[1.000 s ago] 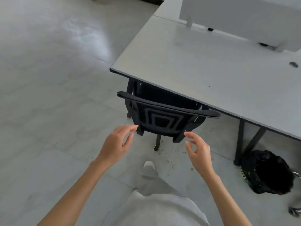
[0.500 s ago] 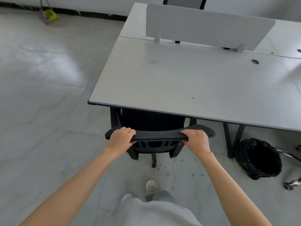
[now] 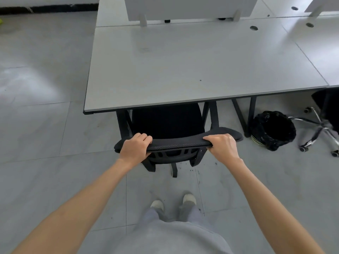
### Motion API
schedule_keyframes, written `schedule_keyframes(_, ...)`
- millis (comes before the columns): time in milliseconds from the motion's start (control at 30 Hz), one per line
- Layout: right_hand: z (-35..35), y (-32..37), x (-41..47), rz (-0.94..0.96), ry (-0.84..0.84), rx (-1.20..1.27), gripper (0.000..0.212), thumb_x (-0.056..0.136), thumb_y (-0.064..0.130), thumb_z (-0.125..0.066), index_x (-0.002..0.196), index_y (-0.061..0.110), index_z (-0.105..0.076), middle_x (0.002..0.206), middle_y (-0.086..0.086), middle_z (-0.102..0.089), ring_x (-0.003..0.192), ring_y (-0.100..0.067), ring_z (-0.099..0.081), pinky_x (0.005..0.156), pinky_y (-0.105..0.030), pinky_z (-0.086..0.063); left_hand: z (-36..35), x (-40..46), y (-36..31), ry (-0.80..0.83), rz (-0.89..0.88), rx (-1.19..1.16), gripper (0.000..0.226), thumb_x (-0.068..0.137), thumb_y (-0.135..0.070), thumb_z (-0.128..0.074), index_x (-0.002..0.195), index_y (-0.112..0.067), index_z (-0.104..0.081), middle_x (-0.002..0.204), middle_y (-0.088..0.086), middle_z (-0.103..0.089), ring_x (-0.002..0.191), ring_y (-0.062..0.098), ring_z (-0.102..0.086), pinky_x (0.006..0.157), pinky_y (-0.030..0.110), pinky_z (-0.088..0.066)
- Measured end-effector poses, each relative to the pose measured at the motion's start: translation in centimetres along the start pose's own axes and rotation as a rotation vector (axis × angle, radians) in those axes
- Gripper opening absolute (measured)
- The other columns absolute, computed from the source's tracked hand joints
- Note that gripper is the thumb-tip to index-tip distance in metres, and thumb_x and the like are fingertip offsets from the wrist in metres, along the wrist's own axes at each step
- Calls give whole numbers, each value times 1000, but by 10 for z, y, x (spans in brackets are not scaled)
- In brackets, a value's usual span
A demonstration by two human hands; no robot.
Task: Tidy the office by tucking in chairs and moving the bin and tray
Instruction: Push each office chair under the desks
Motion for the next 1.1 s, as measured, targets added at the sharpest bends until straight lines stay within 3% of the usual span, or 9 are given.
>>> schedule_keyframes(167, 9, -19, -24, 10, 11, -33, 31, 58, 12, -83, 87, 19, -75, 73, 4, -74, 66, -21, -70, 60, -30, -54, -2, 6, -19, -38, -56, -3, 27, 61, -16, -82, 77, -12, -60, 69, 3, -61, 62, 22, -56, 37, 26, -46)
schedule_keyframes(300, 17, -41, -21, 23, 31, -44, 28, 60, 12, -80, 85, 23, -75, 71, 7, -73, 63, -19, -69, 56, -27, -51, -8, 11, -40, -49, 0, -35, 26, 63, -16, -81, 76, -13, -59, 69, 2, -60, 62, 21, -56, 38, 25, -44)
schedule_keyframes(400, 26, -64, -17, 41, 47, -74, 26, 66, 13, -77, 89, 24, -74, 75, 6, -74, 67, -21, -69, 61, -28, -50, -13, 19, -63, -75, 22, -34, 24, 65, -18, -79, 76, -13, -58, 70, 2, -60, 63, 21, -55, 40, 23, -37)
schedule_keyframes(567, 32, -87, -8, 50, 83, -81, 24, 74, 16, -73, 97, 23, -73, 80, 3, -75, 73, -24, -69, 68, -30, -49, -16, 29, -83, -78, 50, -30, 22, 69, -21, -77, 78, -13, -58, 71, 2, -61, 63, 20, -55, 42, 24, -42)
schedule_keyframes(767, 26, -87, -18, 91, -1, -40, 29, 56, 11, -83, 81, 21, -75, 69, 6, -73, 61, -19, -69, 58, -30, -53, -16, 21, -83, -75, 99, -57, 24, 64, -16, -80, 77, -13, -60, 73, 2, -63, 67, 21, -59, 41, 29, -47)
schedule_keyframes(967, 24, -84, -20, 83, -17, -55, 31, 52, 10, -84, 80, 21, -76, 67, 6, -73, 58, -19, -68, 56, -31, -52, -12, 21, -80, -94, 103, -43, 24, 63, -16, -81, 77, -14, -61, 72, 2, -63, 64, 21, -58, 44, 23, -42)
schedule_keyframes(1100, 28, -83, -18, 71, -45, -59, 30, 54, 11, -84, 81, 21, -76, 69, 6, -74, 60, -19, -68, 59, -30, -52, -15, 21, -80, -83, 128, -49, 22, 68, -17, -78, 80, -13, -60, 76, 3, -63, 68, 21, -57, 44, 29, -47)
Point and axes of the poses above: each hand's wrist, its own x-axis towards the middle knuckle, its own z-axis out of the back of the hand, y = z × x, the point moved 5 cm from there along x, towards the middle knuckle
